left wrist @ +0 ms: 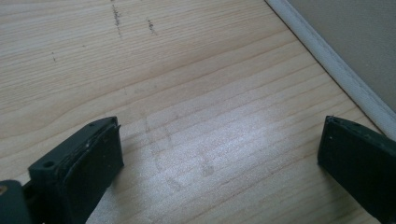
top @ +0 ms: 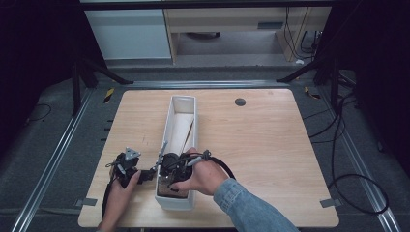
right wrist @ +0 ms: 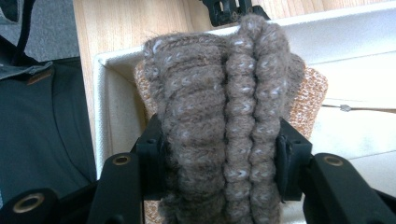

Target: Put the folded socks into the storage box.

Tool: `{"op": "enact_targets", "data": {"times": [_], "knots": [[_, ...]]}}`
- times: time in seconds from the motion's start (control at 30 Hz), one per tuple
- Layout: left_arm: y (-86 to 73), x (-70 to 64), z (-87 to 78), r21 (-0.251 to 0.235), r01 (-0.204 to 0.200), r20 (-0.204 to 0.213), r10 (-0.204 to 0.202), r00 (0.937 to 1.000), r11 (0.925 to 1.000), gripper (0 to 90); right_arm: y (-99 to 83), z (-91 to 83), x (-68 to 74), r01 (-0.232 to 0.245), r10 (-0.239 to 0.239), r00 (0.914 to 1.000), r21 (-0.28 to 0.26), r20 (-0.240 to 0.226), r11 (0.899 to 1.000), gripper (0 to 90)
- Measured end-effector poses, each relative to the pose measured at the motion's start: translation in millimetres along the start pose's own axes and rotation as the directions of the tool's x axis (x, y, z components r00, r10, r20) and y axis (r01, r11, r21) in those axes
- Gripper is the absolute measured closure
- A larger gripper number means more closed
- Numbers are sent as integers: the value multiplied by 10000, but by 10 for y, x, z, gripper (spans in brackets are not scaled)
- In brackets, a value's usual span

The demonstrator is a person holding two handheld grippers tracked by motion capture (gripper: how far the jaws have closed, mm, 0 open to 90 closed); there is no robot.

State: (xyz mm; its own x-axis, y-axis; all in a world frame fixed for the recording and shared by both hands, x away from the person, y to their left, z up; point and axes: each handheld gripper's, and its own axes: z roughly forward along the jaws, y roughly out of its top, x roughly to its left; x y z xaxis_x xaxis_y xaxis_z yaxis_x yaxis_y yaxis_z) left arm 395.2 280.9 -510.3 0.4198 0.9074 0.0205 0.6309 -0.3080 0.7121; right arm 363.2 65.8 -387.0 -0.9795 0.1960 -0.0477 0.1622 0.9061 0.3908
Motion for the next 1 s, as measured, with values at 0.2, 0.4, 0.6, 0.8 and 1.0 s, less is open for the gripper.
{"op": "enact_targets", "data": {"times": [0.2, 0.4, 0.6, 0.8, 1.0], "knots": [[0, 0, 0, 3, -1, 1, 1, 10000, 10000, 0, -20, -8, -10, -66, 66, 10000, -179, -9, 9998, 430], [-1, 0, 1, -11, -2, 1, 2, 10000, 10000, 0, -36, -67, -22, -175, 178, 9998, -414, 79, 9990, 301], [0, 0, 0, 6, -8, 2, 8, 10000, 10000, 0, -81, -288, -51, -402, 441, 9984, -1026, 356, 9939, 199], [0, 1, -1, 18, -17, 5, 17, 10000, 10000, 0, -135, -563, -107, -631, 760, 9948, -1747, 682, 9826, 233], [0, 0, 0, 4, -4, 1, 4, 10000, 10000, 0, -190, -735, -214, -846, 1129, 9879, -2411, 1060, 9668, 442]]}}
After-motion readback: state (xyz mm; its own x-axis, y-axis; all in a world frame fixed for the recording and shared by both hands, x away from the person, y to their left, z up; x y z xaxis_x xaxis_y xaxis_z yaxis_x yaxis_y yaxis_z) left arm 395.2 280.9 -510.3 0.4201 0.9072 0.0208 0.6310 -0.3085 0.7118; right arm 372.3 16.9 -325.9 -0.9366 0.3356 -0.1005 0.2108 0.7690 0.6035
